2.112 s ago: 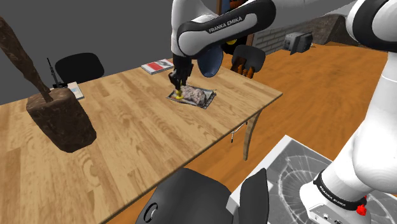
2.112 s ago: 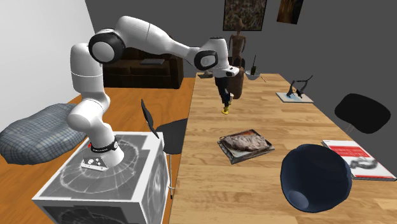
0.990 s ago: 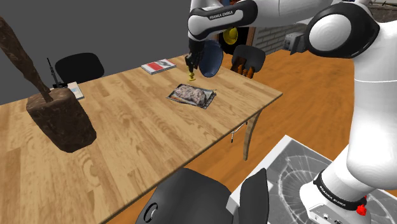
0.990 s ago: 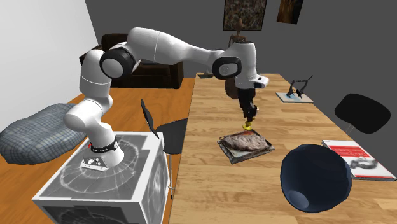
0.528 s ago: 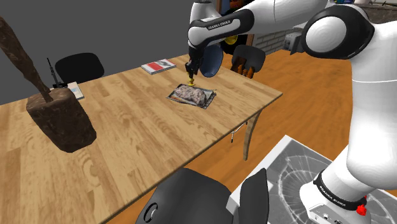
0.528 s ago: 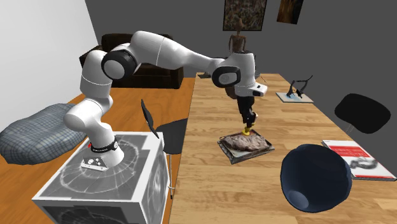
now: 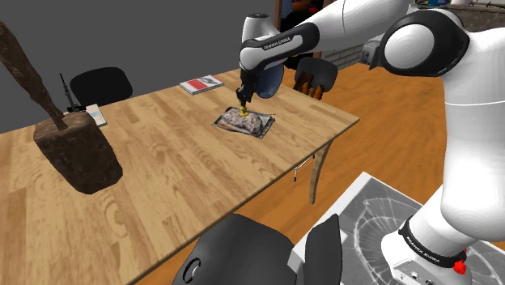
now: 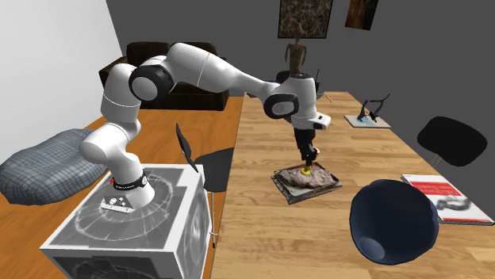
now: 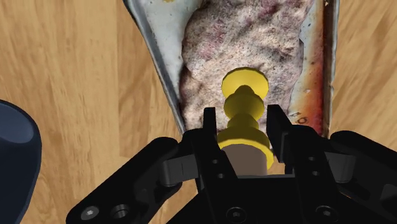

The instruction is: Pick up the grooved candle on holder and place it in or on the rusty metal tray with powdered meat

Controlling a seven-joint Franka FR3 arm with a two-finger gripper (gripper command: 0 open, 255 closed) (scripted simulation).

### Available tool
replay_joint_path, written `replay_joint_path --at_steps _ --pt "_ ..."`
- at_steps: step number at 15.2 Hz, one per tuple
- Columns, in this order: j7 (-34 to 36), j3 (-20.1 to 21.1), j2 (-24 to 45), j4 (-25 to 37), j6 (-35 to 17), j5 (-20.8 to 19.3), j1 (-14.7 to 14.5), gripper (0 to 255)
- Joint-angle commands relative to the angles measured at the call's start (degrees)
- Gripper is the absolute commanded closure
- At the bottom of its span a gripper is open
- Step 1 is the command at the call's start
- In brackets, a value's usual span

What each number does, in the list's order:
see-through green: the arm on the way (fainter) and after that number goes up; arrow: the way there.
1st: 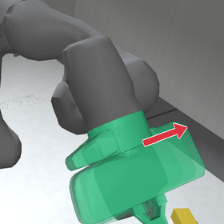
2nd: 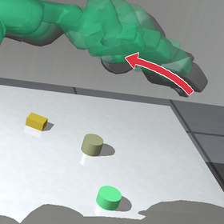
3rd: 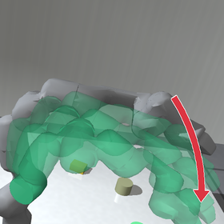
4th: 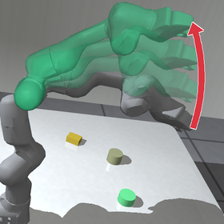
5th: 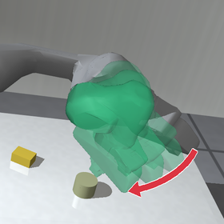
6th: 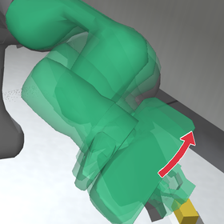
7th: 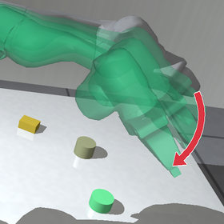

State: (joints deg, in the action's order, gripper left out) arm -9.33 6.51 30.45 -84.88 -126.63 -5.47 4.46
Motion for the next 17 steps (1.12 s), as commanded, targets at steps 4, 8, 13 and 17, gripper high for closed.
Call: replay_joint_path --at_steps 4,8,13,17 --pt "-0.02 -0.01 0.07 -0.05 -0.14 0.00 0.02 255" --pt "-0.02 -0.01 0.06 -0.05 -0.14 0.00 0.02 0" --pt "-0.10 0.08 -1.05 0.10 1.12 0.14 0.07 0" --pt "-0.33 0.30 -3.88 1.00 4.83 0.53 0.18 0"
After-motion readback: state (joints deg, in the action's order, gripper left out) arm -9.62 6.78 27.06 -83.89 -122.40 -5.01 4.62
